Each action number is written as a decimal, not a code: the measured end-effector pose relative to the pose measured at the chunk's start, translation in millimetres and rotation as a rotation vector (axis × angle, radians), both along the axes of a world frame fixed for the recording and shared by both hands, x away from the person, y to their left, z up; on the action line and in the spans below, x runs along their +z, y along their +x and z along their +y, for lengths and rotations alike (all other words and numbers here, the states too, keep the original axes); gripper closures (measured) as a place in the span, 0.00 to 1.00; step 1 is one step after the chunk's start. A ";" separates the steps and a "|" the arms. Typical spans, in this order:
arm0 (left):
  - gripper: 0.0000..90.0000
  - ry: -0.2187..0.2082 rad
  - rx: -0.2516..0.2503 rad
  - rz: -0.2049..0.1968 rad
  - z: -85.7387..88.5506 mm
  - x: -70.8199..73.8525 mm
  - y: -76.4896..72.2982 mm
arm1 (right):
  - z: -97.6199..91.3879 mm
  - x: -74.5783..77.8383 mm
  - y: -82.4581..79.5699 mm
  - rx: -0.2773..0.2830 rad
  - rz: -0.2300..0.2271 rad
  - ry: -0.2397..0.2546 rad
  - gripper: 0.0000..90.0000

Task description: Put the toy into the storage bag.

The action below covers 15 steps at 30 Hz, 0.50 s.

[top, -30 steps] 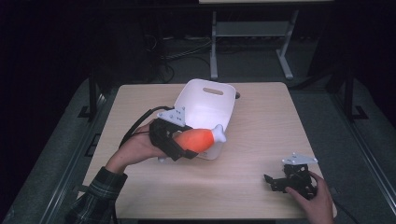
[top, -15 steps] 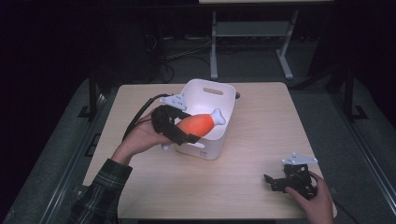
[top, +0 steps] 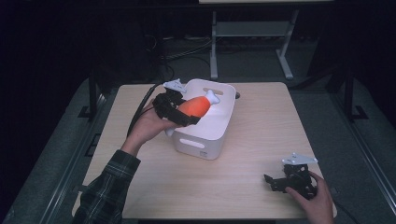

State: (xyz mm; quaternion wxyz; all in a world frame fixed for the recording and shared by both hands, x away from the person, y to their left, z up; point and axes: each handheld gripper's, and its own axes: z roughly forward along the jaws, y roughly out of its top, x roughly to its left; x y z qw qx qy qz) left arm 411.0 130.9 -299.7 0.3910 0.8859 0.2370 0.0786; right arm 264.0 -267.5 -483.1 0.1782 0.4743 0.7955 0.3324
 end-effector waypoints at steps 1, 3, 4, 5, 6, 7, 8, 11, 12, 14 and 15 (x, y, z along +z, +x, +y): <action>0.18 0.002 0.009 0.003 -1.4 -0.7 2.0 | 0.0 0.0 0.0 0.000 0.000 0.000 0.00; 0.18 0.016 0.020 0.009 -4.6 -2.3 8.6 | 0.1 0.0 -0.1 0.000 0.001 0.002 0.00; 0.18 0.016 0.020 0.009 -4.6 -2.3 8.6 | 0.1 0.0 -0.1 0.000 0.001 0.002 0.00; 0.18 0.009 0.049 0.010 -6.4 -3.4 12.4 | 0.1 -0.1 0.0 0.000 0.000 0.002 0.00; 0.18 0.009 0.049 0.010 -6.4 -3.4 12.4 | 0.1 -0.1 0.0 0.000 0.000 0.002 0.00; 0.18 0.008 0.068 0.013 -6.7 -4.8 17.1 | -0.2 -0.1 0.3 0.003 -0.004 0.000 0.00; 0.18 0.008 0.068 0.013 -6.7 -4.8 17.1 | -0.2 -0.1 0.3 0.003 -0.004 0.000 0.00; 0.18 0.016 0.117 0.022 -9.4 -10.1 24.8 | -0.1 -0.1 0.2 0.002 -0.002 0.000 0.00; 0.18 0.016 0.117 0.022 -9.4 -10.1 24.8 | -0.1 -0.1 0.2 0.002 -0.002 0.000 0.00; 0.18 0.013 0.133 0.028 -11.2 -13.0 28.2 | 0.0 -0.1 0.1 0.001 -0.002 0.001 0.00; 0.18 0.010 0.140 0.030 -11.9 -14.4 30.0 | 0.1 -0.1 0.2 0.000 -0.002 0.001 0.00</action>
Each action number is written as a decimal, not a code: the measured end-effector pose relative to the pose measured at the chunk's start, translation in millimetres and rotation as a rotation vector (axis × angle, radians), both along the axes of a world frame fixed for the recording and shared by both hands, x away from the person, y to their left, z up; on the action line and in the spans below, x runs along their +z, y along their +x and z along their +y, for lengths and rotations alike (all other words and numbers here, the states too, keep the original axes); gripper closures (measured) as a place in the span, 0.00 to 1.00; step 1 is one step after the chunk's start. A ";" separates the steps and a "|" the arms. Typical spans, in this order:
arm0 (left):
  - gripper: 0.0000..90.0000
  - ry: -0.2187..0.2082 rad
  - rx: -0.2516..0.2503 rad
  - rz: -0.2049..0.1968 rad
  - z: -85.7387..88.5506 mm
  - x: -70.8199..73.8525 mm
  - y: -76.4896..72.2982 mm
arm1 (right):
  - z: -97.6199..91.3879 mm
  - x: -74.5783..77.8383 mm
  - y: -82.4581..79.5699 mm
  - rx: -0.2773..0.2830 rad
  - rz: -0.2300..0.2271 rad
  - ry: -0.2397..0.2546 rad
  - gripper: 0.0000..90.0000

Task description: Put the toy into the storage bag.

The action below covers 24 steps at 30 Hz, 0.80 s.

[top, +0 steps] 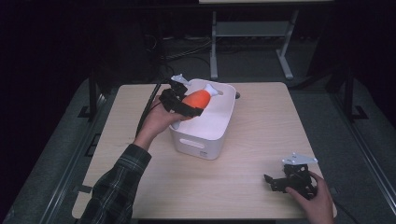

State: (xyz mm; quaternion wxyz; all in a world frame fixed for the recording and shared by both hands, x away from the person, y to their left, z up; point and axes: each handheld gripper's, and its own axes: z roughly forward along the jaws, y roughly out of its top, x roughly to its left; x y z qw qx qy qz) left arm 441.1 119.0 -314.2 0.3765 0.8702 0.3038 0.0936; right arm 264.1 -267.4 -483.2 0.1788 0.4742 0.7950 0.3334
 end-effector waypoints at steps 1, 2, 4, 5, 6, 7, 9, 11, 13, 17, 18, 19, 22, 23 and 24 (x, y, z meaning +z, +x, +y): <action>0.18 -0.003 0.009 0.002 -0.7 -1.4 1.7 | -0.1 0.0 0.0 0.001 0.000 -0.001 0.00; 0.18 0.000 0.011 0.003 -0.8 -2.5 3.7 | -0.2 0.0 0.1 0.002 -0.002 -0.003 0.00; 0.18 -0.008 0.037 0.008 -2.0 -6.5 8.7 | 0.0 0.0 0.0 0.000 0.002 -0.001 0.00; 0.18 -0.008 0.037 0.008 -2.0 -6.5 8.7 | 0.0 0.0 0.0 0.000 0.002 -0.001 0.00; 0.18 -0.003 0.048 0.015 -1.7 -7.6 10.5 | -0.1 0.0 0.0 0.000 0.001 -0.001 0.00; 0.18 -0.006 0.062 0.017 -2.3 -9.0 11.9 | -0.2 -0.1 0.0 0.000 0.001 -0.003 0.00; 0.18 0.001 0.083 0.023 -2.9 -11.3 14.5 | -0.2 -0.1 0.0 0.000 0.001 -0.003 0.00; 0.18 0.014 0.099 0.019 -3.2 -12.8 16.2 | -0.2 -0.1 0.0 0.001 0.001 -0.003 0.00; 0.18 0.015 0.121 0.017 -4.4 -14.0 16.9 | -0.1 -0.1 0.0 0.000 0.001 -0.003 0.00; 0.18 0.023 0.151 0.020 -4.9 -14.5 18.7 | -0.2 -0.1 0.0 0.000 0.001 -0.003 0.00; 0.18 0.026 0.158 0.019 -5.2 -14.7 19.1 | -0.2 -0.1 0.0 0.000 0.001 -0.003 0.00; 0.17 0.029 0.161 0.018 -5.6 -15.2 19.6 | -0.2 -0.1 0.0 0.001 0.001 -0.003 0.00; 0.17 0.036 0.197 0.020 -6.9 -16.5 21.0 | -0.2 -0.1 0.1 0.000 0.000 -0.005 0.00; 0.17 0.037 0.215 0.018 -7.2 -16.8 21.6 | -0.2 -0.1 0.1 0.000 0.000 -0.005 0.00; 0.17 0.039 0.228 0.016 -8.4 -17.2 22.5 | -0.2 -0.1 0.0 0.000 0.001 -0.004 0.00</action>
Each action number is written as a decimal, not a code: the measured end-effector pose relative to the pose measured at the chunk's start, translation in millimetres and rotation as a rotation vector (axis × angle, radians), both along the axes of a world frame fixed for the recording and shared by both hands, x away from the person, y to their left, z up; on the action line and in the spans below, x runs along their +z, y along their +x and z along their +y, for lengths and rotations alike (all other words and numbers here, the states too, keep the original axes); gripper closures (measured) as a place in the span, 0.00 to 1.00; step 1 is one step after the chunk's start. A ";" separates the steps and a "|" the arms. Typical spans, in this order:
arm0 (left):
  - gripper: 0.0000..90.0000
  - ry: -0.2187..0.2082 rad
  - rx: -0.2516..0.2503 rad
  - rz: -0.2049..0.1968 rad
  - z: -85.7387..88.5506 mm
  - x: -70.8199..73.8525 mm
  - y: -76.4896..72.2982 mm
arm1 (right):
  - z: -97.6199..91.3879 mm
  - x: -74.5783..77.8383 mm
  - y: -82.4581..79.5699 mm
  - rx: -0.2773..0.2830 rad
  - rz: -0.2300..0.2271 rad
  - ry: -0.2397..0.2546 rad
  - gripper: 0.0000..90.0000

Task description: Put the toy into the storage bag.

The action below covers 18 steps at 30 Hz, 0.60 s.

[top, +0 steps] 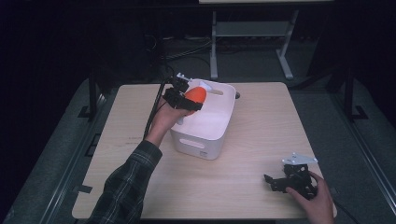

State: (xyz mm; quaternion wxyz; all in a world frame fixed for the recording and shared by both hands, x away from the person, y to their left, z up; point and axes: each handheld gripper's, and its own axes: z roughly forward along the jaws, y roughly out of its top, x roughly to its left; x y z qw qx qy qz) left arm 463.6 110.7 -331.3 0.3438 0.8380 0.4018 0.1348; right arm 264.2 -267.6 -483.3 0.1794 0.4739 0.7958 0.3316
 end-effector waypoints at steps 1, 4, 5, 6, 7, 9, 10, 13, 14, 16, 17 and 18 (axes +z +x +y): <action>0.17 0.000 0.000 0.000 0.0 0.0 0.0 | 0.0 0.0 0.0 0.000 0.000 0.000 0.00; 0.17 0.010 0.005 0.011 -1.4 -1.8 2.2 | 0.1 0.0 0.0 -0.001 0.000 0.002 0.00; 0.17 0.010 0.007 0.012 -1.8 -2.6 3.0 | 0.1 0.0 0.0 -0.001 0.000 0.002 0.00; 0.17 0.013 0.012 0.018 -1.7 -3.0 4.0 | 0.1 0.0 0.0 0.000 0.000 0.002 0.00; 0.16 0.013 0.012 0.018 -1.7 -3.0 4.0 | 0.1 0.0 0.0 0.000 0.000 0.002 0.00; 0.16 0.007 0.013 0.015 -1.2 -2.8 4.5 | 0.1 0.0 0.0 0.000 0.000 0.002 0.00; 0.16 0.012 0.013 0.019 -1.1 -2.8 5.2 | 0.1 0.0 0.0 0.000 0.000 0.002 0.00; 0.16 0.016 0.015 0.024 -1.7 -2.8 5.4 | 0.1 0.0 -0.1 -0.001 0.001 0.002 0.00; 0.16 0.012 0.019 0.024 -2.4 -3.2 5.3 | 0.1 0.0 -0.1 -0.001 0.000 0.002 0.00; 0.15 0.019 0.017 0.025 -3.0 -3.2 5.4 | 0.1 0.0 0.0 0.000 0.000 0.001 0.00; 0.15 0.015 0.018 0.023 -2.7 -2.7 5.2 | 0.1 0.0 0.0 0.000 0.000 0.002 0.00; 0.15 0.014 0.018 0.021 -2.4 -2.3 5.2 | 0.1 0.0 -0.1 0.000 0.000 0.002 0.00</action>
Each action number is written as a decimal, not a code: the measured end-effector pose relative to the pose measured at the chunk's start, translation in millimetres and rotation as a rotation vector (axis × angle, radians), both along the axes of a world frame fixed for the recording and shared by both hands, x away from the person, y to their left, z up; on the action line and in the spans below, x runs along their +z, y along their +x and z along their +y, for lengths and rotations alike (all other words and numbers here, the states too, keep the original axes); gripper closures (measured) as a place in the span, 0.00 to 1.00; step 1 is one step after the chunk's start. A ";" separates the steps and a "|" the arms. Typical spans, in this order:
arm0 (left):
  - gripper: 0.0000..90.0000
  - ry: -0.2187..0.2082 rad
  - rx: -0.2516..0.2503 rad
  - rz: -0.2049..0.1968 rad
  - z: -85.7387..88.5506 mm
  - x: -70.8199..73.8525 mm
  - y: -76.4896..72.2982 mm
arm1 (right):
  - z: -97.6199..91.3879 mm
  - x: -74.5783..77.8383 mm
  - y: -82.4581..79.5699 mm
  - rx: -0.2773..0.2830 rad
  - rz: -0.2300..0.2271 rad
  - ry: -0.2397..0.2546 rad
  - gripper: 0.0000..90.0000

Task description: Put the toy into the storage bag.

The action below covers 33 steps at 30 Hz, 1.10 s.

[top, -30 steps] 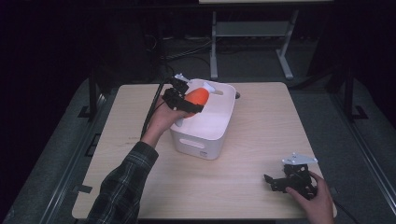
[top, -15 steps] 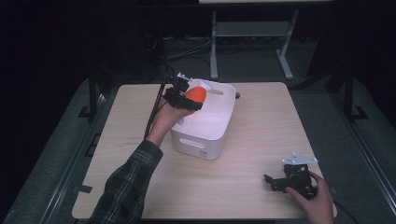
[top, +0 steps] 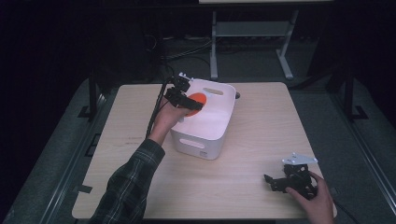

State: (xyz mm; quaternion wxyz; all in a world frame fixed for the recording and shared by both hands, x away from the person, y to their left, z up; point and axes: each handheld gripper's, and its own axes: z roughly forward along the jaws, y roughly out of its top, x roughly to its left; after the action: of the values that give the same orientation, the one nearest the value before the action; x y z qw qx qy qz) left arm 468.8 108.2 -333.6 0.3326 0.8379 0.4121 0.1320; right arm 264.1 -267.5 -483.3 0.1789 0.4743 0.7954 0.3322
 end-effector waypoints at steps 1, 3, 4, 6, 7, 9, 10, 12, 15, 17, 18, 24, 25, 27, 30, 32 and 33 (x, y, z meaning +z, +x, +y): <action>0.15 0.000 0.000 0.000 0.0 0.0 0.0 | 0.0 0.0 0.0 0.000 0.000 0.000 0.00; 0.15 0.001 0.001 0.000 0.2 0.4 0.0 | 0.0 0.0 0.0 0.000 0.000 0.000 0.00; 0.15 -0.004 0.004 0.000 0.7 0.9 0.0 | 0.0 0.0 0.0 0.000 0.000 0.000 0.00; 0.15 -0.004 -0.001 -0.003 2.0 2.0 -0.2 | 0.0 0.0 0.0 0.000 0.000 0.000 0.00; 0.15 -0.004 -0.001 -0.003 2.0 2.0 -0.2 | 0.0 0.0 0.0 0.000 0.000 0.000 0.00; 0.16 -0.005 -0.002 -0.003 3.3 4.0 -1.0 | 0.0 0.0 0.0 0.000 0.000 0.000 0.00; 0.16 -0.009 -0.002 -0.006 3.8 5.0 -1.6 | 0.0 0.0 0.0 0.000 0.000 0.000 0.00; 0.16 -0.013 -0.013 -0.008 5.9 9.6 -3.7 | 0.0 0.0 0.0 0.000 0.000 0.000 0.00; 0.16 -0.024 -0.033 -0.011 8.0 15.5 -7.0 | 0.1 0.0 0.0 -0.001 0.000 0.001 0.00; 0.16 -0.024 -0.041 -0.011 8.7 17.6 -8.3 | 0.1 0.0 0.0 -0.001 0.000 0.002 0.00; 0.16 -0.023 -0.051 -0.012 9.6 19.5 -9.5 | 0.0 0.0 0.0 0.001 0.000 0.001 0.00; 0.16 -0.037 -0.110 -0.017 14.7 25.7 -16.6 | 0.0 0.0 -0.1 0.000 0.000 0.000 0.00; 0.16 -0.032 -0.122 -0.021 16.1 26.7 -17.4 | 0.0 0.0 0.0 0.000 0.000 0.000 0.00; 0.16 -0.030 -0.141 -0.028 17.9 28.4 -19.7 | 0.0 0.0 0.0 0.000 0.000 0.000 0.00; 0.16 -0.026 -0.173 -0.035 21.6 30.1 -24.0 | -0.1 0.0 0.0 0.001 0.000 -0.001 0.00; 0.16 -0.018 -0.188 -0.037 23.0 30.6 -25.0 | 0.0 0.1 -0.1 0.001 0.000 0.000 0.00; 0.16 -0.019 -0.192 -0.038 24.1 30.7 -26.3 | -0.1 0.1 0.0 0.001 0.000 0.000 0.00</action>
State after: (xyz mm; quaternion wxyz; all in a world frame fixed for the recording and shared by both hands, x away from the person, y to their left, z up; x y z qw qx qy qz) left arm 442.5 132.4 -302.9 0.3594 0.8676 0.3250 0.1115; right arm 264.1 -267.5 -483.2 0.1788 0.4739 0.7956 0.3323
